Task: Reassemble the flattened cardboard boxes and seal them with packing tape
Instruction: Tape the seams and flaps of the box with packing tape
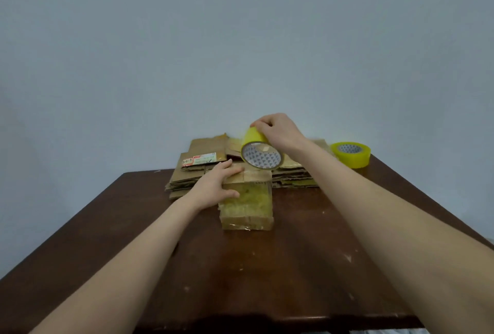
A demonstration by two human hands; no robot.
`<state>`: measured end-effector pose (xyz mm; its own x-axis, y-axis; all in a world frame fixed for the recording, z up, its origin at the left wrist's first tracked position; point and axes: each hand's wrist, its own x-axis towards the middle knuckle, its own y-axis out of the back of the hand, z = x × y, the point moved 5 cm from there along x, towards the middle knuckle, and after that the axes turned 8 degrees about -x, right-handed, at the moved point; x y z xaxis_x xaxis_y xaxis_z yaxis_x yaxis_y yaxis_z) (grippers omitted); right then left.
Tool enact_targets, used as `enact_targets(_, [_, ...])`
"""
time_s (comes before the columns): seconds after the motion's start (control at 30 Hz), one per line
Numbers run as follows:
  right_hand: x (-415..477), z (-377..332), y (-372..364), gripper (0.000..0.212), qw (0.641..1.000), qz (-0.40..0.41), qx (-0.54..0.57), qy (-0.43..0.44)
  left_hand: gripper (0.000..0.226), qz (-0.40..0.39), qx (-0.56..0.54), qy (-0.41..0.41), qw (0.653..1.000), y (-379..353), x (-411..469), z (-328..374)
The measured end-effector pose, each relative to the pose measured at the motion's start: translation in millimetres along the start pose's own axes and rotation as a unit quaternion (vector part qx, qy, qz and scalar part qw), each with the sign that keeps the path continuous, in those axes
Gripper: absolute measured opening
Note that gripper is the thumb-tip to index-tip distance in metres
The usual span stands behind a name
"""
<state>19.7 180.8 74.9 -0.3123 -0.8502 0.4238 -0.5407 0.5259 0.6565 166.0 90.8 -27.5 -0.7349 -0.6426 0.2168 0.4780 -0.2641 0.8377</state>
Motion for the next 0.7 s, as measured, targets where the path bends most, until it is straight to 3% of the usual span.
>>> enact_targets(0.1, [13.0, -2.9, -16.8, 0.034, 0.999, -0.037, -0.033, 0.009, 0.085, 0.005, -0.14, 0.044, 0.989, 10.5, -3.1, -4.9])
enact_targets(0.2, [21.1, -9.5, -25.3, 0.026, 0.997, -0.052, -0.056, 0.019, 0.046, 0.126, -0.325, 0.081, 0.934, 40.6, -1.8, 6.7])
enact_targets(0.27, [25.3, -13.8, -31.0, 0.023, 0.995, -0.056, -0.083, 0.026, 0.033, 0.164, -0.388, 0.108, 0.9, 50.3, 4.7, 16.5])
enact_targets(0.43, [23.4, -12.4, -28.0, 0.033, 0.993, -0.095, -0.059, 0.025, 0.016, 0.198, -0.389, 0.129, 0.891, 43.5, 13.9, 24.2])
enact_targets(0.5, [17.2, 0.4, -24.5, 0.049, 0.987, -0.149, -0.049, 0.03, 0.02, 0.224, -0.362, 0.136, 0.894, 44.6, 14.5, 19.8])
enact_targets(0.57, [12.1, 20.6, -21.8, 0.059, 0.988, -0.152, -0.024, 0.014, 0.027, 0.246, -0.334, 0.152, 0.897, 45.1, 15.5, 13.5])
enact_targets(0.7, [3.6, 39.1, -19.1, 0.044, 0.991, -0.101, 0.093, -0.009, 0.03, 0.255, -0.287, 0.17, 0.908, 40.9, 17.7, 9.7])
